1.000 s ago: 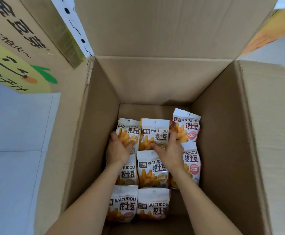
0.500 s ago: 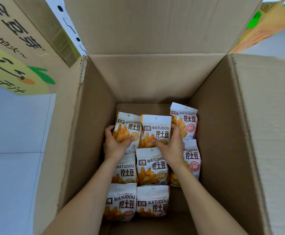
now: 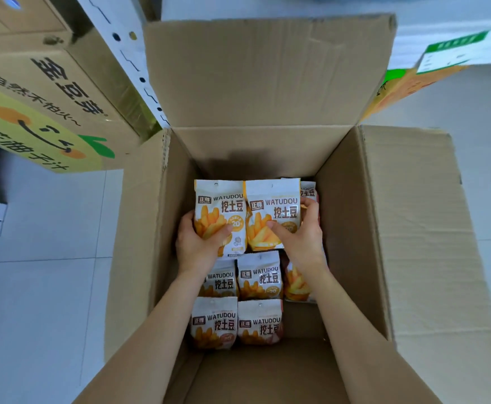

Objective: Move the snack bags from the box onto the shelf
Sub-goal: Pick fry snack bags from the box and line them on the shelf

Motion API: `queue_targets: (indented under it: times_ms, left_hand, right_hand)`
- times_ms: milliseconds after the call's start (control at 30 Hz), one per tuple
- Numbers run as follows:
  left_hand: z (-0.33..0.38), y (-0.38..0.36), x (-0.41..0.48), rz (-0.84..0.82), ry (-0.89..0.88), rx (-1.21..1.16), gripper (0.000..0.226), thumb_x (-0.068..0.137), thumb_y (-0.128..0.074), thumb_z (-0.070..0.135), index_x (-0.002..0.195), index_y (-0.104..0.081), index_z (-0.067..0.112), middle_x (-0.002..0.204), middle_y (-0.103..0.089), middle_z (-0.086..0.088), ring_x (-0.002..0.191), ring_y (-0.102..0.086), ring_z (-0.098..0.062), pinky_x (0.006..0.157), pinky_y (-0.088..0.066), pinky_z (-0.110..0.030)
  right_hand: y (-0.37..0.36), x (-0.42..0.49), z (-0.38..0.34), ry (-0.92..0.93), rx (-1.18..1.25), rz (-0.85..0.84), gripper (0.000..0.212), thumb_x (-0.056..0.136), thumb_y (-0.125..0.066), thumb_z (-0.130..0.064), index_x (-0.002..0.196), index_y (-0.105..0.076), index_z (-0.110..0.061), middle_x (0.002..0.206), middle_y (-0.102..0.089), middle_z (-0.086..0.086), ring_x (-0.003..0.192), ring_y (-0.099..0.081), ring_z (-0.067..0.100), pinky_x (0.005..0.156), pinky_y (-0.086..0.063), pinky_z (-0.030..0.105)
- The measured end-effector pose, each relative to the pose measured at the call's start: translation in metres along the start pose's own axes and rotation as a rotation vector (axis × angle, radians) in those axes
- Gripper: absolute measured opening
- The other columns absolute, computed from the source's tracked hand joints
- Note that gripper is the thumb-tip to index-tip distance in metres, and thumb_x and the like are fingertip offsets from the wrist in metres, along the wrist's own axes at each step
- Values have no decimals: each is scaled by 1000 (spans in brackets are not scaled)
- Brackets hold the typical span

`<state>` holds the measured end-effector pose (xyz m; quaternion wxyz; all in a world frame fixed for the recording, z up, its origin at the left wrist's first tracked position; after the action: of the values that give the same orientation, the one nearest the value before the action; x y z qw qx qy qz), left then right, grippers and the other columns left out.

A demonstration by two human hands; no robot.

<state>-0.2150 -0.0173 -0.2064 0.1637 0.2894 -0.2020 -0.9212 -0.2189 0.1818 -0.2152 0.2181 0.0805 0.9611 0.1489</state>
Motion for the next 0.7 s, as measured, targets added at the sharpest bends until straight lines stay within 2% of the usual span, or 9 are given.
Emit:
queue_targets:
  times_ms: [67,167,300,500,600,700]
  left_hand:
    - [17,12,-13,8,-15,3,71,68,-88,34,128,-52,23,111,-63,9,100,-61,-11,87,-53,-33]
    - [43,32,-33,8,-35,13,72,65,-88,39,126,-52,25,113,-65,8,103,-64,-13,90,-55,-38]
    - [84,65,-65,-35,-63,-20,66,66,-88,39,119,-50,30,107,-64,12,99,-66,-11,79,-59,-32]
    - [143,120,-124,-23,-98,-57,65,63,-89,42,117,-55,29,104,-69,12,92,-69,-9,76,-61,-38]
    - [172,154,-168,1,-113,-84,62,65,-88,39,116,-55,29,101,-68,14,91,-69,-7,73,-61,-32]
    - [197,191,-225,41,-117,-120,59,66,-88,34,112,-52,36,100,-65,18,90,-66,-3,71,-58,-27]
  right_hand:
    - [9,-12,-23,9,2,-12,61,79,-79,-13,121,-37,-25,102,-64,-12,87,-63,-11,67,-50,8]
    - [25,-31,-60,11,-9,-23,61,79,-79,-15,124,-39,-20,101,-64,-13,83,-62,-14,64,-49,8]
    - [48,-61,-109,9,-41,-3,64,76,-82,-20,124,-40,-24,98,-64,-19,81,-61,-16,63,-48,7]
    - [80,-120,-191,59,-69,40,65,73,-84,-23,120,-41,-31,98,-64,-21,90,-63,-7,67,-51,11]
    - [98,-160,-233,80,-47,38,64,72,-85,-20,122,-44,-25,99,-65,-19,91,-63,-6,69,-52,13]
    - [118,-210,-269,107,-34,25,62,73,-83,-13,121,-45,-24,100,-66,-17,86,-63,-10,68,-50,9]
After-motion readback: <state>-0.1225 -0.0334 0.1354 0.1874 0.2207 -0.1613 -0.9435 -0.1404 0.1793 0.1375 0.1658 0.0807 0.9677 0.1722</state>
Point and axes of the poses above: each hand's wrist, its own x-axis towards the middle knuckle, its own y-axis out of the back of the hand, z = x × y, the point moved 1 cm from there along x, towards the middle knuckle
